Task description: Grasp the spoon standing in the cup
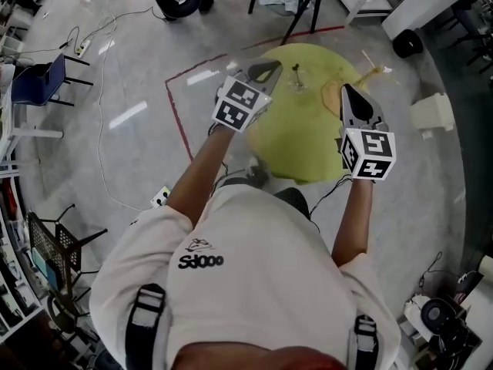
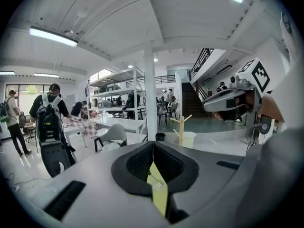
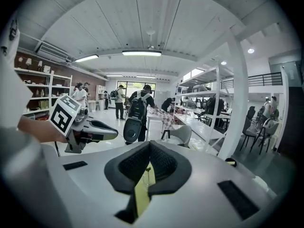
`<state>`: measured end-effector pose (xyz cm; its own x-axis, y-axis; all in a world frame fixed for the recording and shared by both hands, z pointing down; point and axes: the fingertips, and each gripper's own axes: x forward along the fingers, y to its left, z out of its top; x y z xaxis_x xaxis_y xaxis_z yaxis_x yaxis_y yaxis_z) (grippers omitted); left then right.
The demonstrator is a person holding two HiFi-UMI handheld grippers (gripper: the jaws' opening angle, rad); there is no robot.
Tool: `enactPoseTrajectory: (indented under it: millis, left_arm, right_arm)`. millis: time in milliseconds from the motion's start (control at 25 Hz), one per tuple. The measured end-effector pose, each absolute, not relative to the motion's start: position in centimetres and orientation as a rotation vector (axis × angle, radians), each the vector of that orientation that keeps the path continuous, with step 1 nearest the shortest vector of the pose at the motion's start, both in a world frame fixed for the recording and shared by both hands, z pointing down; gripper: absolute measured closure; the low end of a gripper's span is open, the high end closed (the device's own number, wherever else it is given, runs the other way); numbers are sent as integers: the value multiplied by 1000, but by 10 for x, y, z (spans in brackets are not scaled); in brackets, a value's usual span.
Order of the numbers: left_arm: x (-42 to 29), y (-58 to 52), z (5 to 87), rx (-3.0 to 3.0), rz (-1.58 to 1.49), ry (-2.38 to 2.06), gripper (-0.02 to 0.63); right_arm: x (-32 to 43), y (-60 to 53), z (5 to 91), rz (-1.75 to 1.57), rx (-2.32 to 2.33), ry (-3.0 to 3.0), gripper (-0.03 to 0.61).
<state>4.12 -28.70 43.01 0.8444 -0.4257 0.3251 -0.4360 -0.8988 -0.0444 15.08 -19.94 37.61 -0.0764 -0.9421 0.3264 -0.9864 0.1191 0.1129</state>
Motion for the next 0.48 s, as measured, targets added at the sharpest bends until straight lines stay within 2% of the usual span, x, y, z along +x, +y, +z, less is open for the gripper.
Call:
enactPoseTrajectory:
  millis: [440, 480]
  left_arm:
    - [73, -318, 514, 2847, 675, -541, 582]
    - [77, -321, 521, 2832, 692, -532, 550]
  right_arm:
    - [165, -233, 437, 364, 1846, -2025, 557]
    - [168, -235, 442, 377, 1843, -2021, 557]
